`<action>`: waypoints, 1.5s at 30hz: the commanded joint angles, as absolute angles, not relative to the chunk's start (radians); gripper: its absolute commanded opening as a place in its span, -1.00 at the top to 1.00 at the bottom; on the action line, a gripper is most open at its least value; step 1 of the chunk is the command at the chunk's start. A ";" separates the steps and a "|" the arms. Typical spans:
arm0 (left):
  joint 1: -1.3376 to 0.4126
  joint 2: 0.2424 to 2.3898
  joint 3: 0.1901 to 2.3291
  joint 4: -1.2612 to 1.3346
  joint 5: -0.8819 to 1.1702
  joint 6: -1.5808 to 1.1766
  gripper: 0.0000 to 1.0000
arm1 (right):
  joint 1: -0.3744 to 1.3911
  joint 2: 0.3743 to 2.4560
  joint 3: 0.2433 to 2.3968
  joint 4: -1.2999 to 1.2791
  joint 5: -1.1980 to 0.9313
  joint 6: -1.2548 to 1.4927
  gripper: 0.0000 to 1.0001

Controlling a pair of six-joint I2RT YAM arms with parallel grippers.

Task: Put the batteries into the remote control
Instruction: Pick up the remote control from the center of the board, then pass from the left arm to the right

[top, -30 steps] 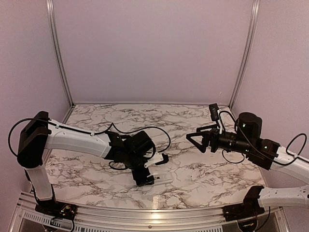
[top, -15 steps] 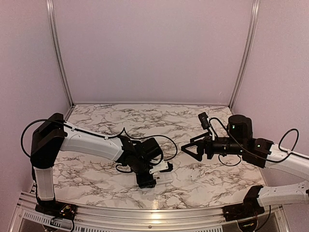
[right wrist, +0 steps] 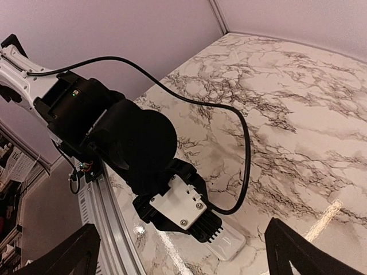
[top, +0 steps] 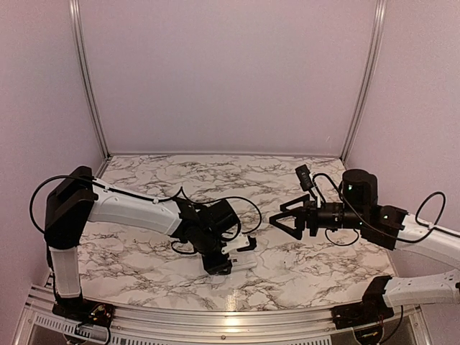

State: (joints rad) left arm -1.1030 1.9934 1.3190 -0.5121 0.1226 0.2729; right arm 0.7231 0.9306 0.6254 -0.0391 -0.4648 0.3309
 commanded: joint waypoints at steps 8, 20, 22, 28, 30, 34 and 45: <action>-1.005 1.590 1.197 -0.227 0.320 0.134 0.24 | 0.713 0.920 0.709 0.086 -0.568 0.305 -0.94; -0.988 1.377 1.102 0.041 0.524 0.010 0.23 | 0.750 1.035 0.871 0.289 -0.836 0.322 -0.75; -0.988 1.360 1.091 0.077 0.544 -0.024 0.23 | 0.773 1.068 0.902 0.270 -0.840 0.303 -0.75; -0.988 1.331 1.066 0.132 0.590 -0.068 0.23 | 0.815 1.137 0.942 0.295 -0.829 0.300 -0.73; -0.988 1.321 1.054 0.152 0.594 -0.081 0.23 | 0.819 1.148 0.944 0.315 -0.829 0.311 -0.72; -0.988 1.307 1.035 0.192 0.592 -0.100 0.24 | 0.822 1.175 0.951 0.356 -0.829 0.343 -0.71; -0.988 1.336 1.033 0.229 0.631 -0.136 0.25 | 0.851 1.237 0.973 0.433 -0.851 0.397 -0.50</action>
